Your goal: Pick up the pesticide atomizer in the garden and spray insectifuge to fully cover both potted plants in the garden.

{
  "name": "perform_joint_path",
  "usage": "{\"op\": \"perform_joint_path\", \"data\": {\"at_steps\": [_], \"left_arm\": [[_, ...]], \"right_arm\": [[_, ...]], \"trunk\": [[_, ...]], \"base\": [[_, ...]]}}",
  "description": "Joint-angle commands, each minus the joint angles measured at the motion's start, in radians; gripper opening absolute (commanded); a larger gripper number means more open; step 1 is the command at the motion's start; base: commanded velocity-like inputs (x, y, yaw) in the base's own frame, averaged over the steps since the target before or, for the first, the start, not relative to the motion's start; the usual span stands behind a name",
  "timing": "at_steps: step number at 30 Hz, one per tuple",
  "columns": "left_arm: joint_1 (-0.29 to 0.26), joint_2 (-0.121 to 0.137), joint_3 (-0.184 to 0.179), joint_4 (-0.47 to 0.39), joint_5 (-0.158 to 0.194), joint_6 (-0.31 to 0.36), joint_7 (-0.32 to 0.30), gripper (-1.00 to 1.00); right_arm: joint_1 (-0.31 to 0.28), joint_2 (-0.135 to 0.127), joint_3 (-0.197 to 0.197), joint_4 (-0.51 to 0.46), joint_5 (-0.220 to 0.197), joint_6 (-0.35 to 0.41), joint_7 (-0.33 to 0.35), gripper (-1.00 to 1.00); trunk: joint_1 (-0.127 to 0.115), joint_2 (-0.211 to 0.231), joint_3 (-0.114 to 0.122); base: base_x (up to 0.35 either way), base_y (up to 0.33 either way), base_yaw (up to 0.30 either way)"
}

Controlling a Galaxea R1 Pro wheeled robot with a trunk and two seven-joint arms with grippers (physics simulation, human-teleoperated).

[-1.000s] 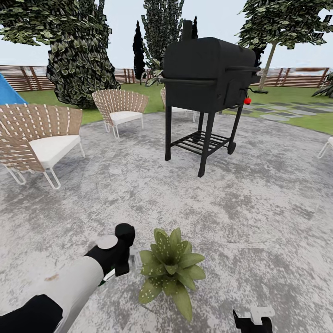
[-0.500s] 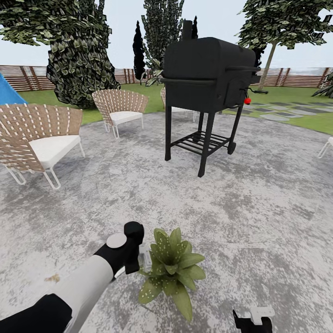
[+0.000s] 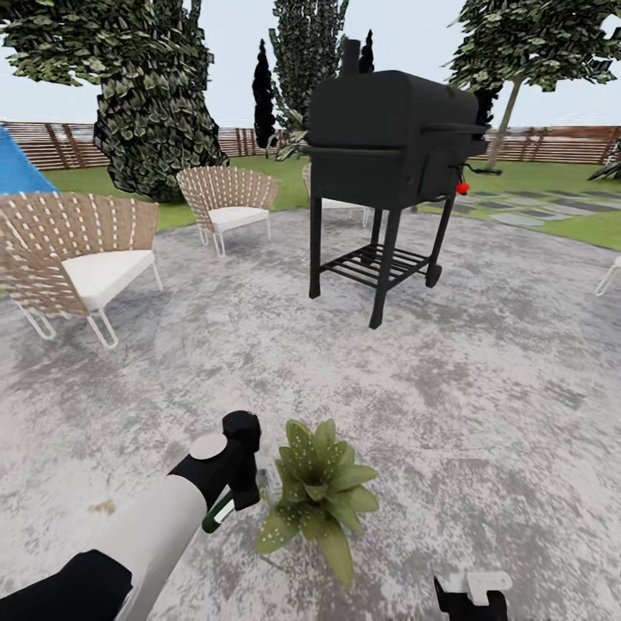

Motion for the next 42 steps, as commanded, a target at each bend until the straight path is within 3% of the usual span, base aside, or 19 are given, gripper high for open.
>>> {"op": "perform_joint_path", "data": {"at_steps": [1, 11, 25, 33, 35, 38, 42], "left_arm": [[-0.001, 0.001, 0.0, -0.001, -0.006, 0.011, -0.007, -1.0], [-0.001, 0.005, 0.009, -0.001, 0.001, 0.015, -0.007, -1.0], [0.001, -0.001, 0.01, 0.001, 0.006, 0.017, -0.007, -1.0], [0.016, -0.005, 0.006, 0.011, 0.026, 0.1, -0.006, -1.0], [0.018, -0.015, 0.003, 0.002, 0.027, 0.103, -0.003, -1.0], [0.008, -0.053, -0.003, -0.011, 0.024, 0.134, 0.001, -1.0], [-0.007, -0.06, -0.003, -0.045, 0.022, 0.198, -0.007, -1.0]], "right_arm": [[0.0, 0.0, -0.009, 0.001, 0.008, -0.004, 0.003, 1.0], [0.0, -0.003, -0.009, 0.001, 0.01, -0.003, 0.003, 1.0], [0.0, -0.002, -0.009, -0.001, 0.01, -0.004, 0.005, 1.0], [0.0, -0.002, -0.007, 0.0, 0.011, -0.004, 0.005, 1.0], [0.0, -0.002, -0.007, 0.0, 0.01, -0.004, 0.005, 1.0], [0.0, -0.002, -0.007, 0.001, 0.011, -0.004, 0.005, 1.0], [0.0, -0.002, -0.008, 0.0, 0.011, -0.004, 0.005, 1.0]], "trunk": [[-0.001, 0.0, -0.001], [-0.001, 0.0, -0.001], [-0.001, 0.0, -0.001], [-0.001, 0.0, -0.001], [-0.001, 0.0, -0.001], [-0.001, 0.0, -0.001], [-0.001, 0.0, -0.001]], "base": [[-0.213, -0.192, 0.236], [-0.059, -0.259, 0.071], [-0.252, -0.204, 0.029], [-0.117, -0.115, 0.225], [-0.007, -0.007, 0.026], [-0.002, -0.002, 0.006], [0.0, 0.0, 0.0]]}}
